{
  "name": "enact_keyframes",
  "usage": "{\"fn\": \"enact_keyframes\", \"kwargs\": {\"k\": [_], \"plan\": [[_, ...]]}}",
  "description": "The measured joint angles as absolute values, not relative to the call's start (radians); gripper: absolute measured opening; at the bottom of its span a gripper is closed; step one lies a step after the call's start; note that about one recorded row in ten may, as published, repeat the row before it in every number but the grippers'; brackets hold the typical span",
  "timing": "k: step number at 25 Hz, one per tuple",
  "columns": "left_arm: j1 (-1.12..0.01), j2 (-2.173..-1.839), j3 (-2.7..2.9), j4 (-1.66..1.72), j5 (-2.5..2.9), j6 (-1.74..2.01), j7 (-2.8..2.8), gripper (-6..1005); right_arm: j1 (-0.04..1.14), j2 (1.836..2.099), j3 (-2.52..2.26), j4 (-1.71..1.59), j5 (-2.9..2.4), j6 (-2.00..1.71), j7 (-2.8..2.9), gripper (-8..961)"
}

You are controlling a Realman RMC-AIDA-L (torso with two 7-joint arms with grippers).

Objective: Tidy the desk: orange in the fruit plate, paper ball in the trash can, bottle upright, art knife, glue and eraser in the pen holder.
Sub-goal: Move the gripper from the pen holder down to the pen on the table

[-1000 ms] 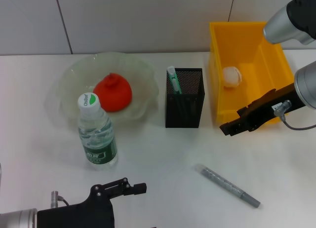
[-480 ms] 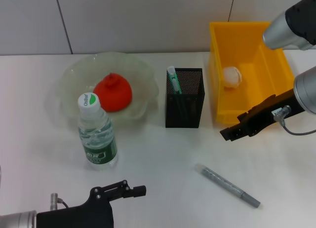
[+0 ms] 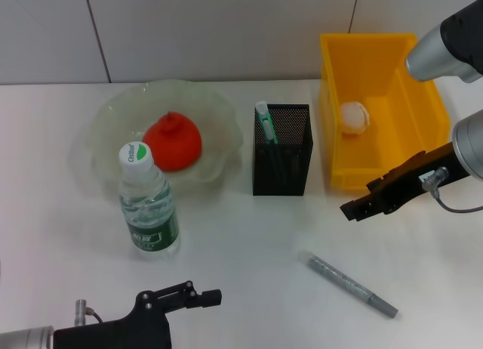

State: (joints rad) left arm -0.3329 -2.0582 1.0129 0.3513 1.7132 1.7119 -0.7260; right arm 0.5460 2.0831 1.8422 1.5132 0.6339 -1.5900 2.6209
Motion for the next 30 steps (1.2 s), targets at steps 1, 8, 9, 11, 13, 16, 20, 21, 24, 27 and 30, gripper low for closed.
{"fn": "enact_keyframes", "kwargs": {"k": [1,8,9,11,13,16,20,21,24,27,30], "plan": [[-0.333,-2.058,1.013,0.351,1.713,1.712,-0.726,806,0.546,2.083,1.842,1.513,0.634,-1.59,2.621,630],[-0.332,-2.055,1.016,0.354,1.714,1.713,-0.728,806,0.543,2.083,1.842,1.513,0.634,-1.608,2.632,630],[-0.323,-2.054,1.017,0.364,1.714,1.718,-0.731,806,0.542,2.084,1.842,1.513,0.634,-1.609,2.634,630],[-0.318,-2.054,1.017,0.368,1.714,1.72,-0.732,806,0.542,2.084,1.842,1.513,0.635,-1.612,2.638,630],[-0.318,-2.054,1.017,0.368,1.714,1.72,-0.732,806,0.542,2.084,1.842,1.512,0.635,-1.619,2.642,630],[-0.309,-2.05,1.017,0.373,1.715,1.722,-0.733,806,0.542,2.083,1.823,1.508,0.635,-1.632,2.642,629],[-0.312,-2.048,1.017,0.374,1.715,1.724,-0.735,806,0.549,2.079,1.742,1.489,0.612,-1.658,2.603,629],[-0.312,-2.048,1.017,0.374,1.715,1.724,-0.735,806,0.549,2.079,1.742,1.489,0.612,-1.658,2.603,629],[-0.323,-2.048,1.017,0.378,1.715,1.724,-0.74,806,0.559,2.079,1.734,1.451,0.61,-1.662,2.569,629],[-0.325,-2.048,1.017,0.379,1.715,1.724,-0.741,807,0.57,2.079,1.726,1.416,0.605,-1.653,2.551,629],[-0.326,-2.048,1.017,0.381,1.715,1.724,-0.744,807,0.57,2.081,1.71,1.392,0.594,-1.634,2.528,629]]}}
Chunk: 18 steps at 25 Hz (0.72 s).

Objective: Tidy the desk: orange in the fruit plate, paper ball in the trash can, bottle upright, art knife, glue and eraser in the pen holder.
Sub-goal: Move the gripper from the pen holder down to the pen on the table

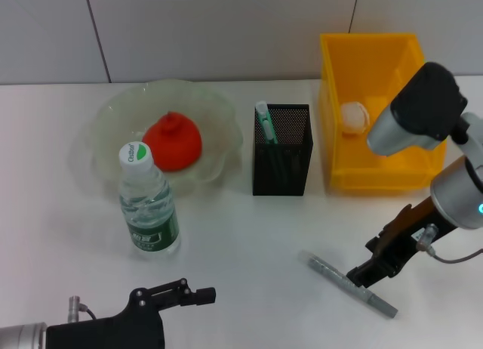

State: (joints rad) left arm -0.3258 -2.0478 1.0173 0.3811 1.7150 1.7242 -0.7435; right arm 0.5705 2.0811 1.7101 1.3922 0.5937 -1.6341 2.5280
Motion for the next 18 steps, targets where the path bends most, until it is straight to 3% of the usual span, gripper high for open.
{"fn": "enact_keyframes", "kwargs": {"k": [18], "plan": [[-0.331,-2.057,1.017,0.387,1.715,1.724,-0.749,807,0.589,2.084,1.541,1.33,0.578,-1.493,2.645,628]]}}
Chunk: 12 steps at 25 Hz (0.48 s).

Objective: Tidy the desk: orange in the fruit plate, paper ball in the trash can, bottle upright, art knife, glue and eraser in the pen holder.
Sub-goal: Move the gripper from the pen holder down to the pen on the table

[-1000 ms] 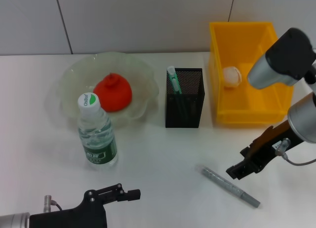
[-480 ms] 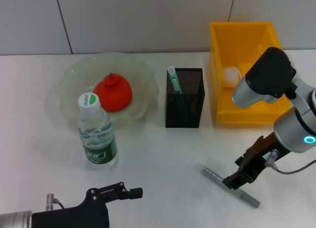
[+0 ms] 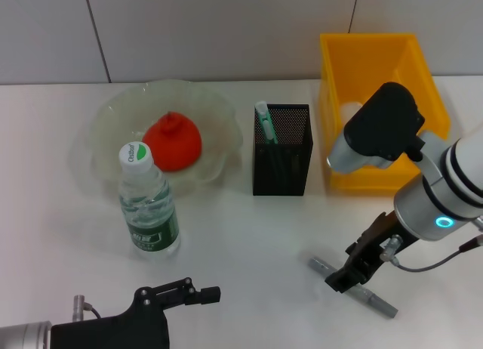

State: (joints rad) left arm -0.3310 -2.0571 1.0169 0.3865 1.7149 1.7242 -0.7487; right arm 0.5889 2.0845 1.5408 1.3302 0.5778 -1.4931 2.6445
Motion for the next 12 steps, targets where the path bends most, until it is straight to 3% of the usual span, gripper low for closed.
{"fn": "enact_keyframes", "kwargs": {"k": [12], "plan": [[-0.331,-2.056,1.019,0.387,1.715,1.726,-0.751,807,0.592,2.085,1.512,1.328,0.575,-1.471,2.675,626]]}}
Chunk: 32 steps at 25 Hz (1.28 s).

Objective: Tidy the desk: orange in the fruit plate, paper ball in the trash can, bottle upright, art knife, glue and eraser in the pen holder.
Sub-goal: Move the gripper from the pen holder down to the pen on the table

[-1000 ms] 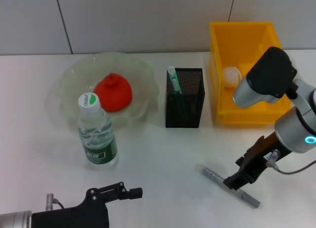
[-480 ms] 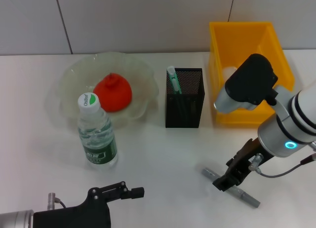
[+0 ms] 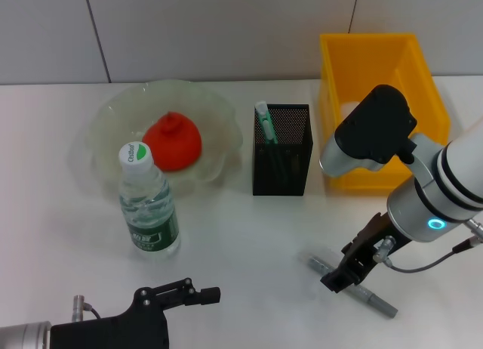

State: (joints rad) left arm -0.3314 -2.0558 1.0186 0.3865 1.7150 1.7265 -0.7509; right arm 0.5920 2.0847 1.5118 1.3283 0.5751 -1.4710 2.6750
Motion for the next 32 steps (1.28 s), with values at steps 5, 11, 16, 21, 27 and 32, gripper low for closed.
{"fn": "enact_keyframes", "kwargs": {"k": [5,11,16,21,27,32], "plan": [[-0.331,-2.056,1.019,0.388,1.715,1.727,-0.751,807,0.592,2.085,1.51,1.328,0.575,-1.469,2.675,625],[-0.333,-2.057,1.019,0.389,1.715,1.727,-0.752,807,0.592,2.085,1.511,1.327,0.575,-1.463,2.675,550],[-0.333,-2.057,1.019,0.39,1.715,1.727,-0.752,807,0.594,2.085,1.507,1.309,0.575,-1.453,2.675,445],[-0.338,-2.057,1.021,0.39,1.715,1.727,-0.752,806,0.595,2.085,1.507,1.293,0.577,-1.444,2.675,423],[-0.339,-2.057,1.023,0.39,1.715,1.727,-0.752,806,0.597,2.085,1.506,1.29,0.58,-1.443,2.675,424],[-0.339,-2.058,1.023,0.39,1.715,1.727,-0.752,806,0.597,2.085,1.504,1.289,0.582,-1.443,2.675,405]]}}
